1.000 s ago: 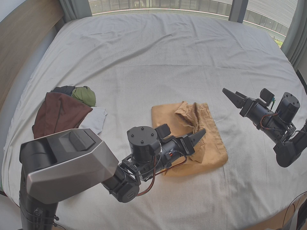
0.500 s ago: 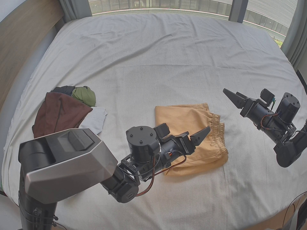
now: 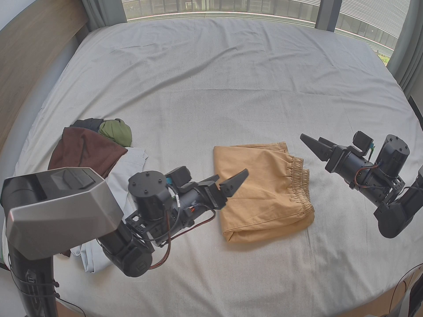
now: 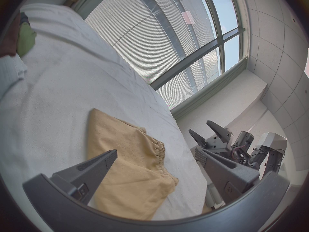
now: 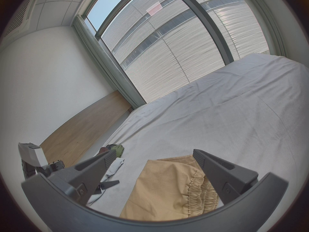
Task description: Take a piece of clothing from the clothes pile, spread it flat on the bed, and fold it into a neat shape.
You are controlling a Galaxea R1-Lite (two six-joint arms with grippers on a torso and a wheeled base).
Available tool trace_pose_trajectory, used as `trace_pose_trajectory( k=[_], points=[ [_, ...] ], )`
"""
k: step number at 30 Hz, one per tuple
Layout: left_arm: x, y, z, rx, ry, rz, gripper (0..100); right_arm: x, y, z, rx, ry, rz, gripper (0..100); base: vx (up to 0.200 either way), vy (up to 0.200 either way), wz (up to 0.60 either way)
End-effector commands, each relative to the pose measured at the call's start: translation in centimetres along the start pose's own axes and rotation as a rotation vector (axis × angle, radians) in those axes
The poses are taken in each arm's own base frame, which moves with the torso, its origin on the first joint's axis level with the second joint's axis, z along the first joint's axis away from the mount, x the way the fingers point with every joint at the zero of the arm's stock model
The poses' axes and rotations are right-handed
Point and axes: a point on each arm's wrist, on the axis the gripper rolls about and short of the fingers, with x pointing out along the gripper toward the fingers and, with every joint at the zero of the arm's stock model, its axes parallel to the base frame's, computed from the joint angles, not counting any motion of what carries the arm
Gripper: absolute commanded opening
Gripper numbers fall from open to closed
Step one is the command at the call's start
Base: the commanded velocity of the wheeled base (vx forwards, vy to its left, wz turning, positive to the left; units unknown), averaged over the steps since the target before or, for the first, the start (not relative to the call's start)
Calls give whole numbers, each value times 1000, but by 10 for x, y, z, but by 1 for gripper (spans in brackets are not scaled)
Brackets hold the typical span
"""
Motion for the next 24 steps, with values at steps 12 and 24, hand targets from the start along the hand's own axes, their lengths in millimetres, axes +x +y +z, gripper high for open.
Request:
trace_pose_trajectory(
  k=[12,24],
  points=[
    [-89,30,46,161,20,124,100,-12,4,-40,-2,217,-30,100,0,0,0],
    [-129,42,37,321,132,184,100,-38,-17,-56,1,422,-166,100,0,0,0]
  ],
)
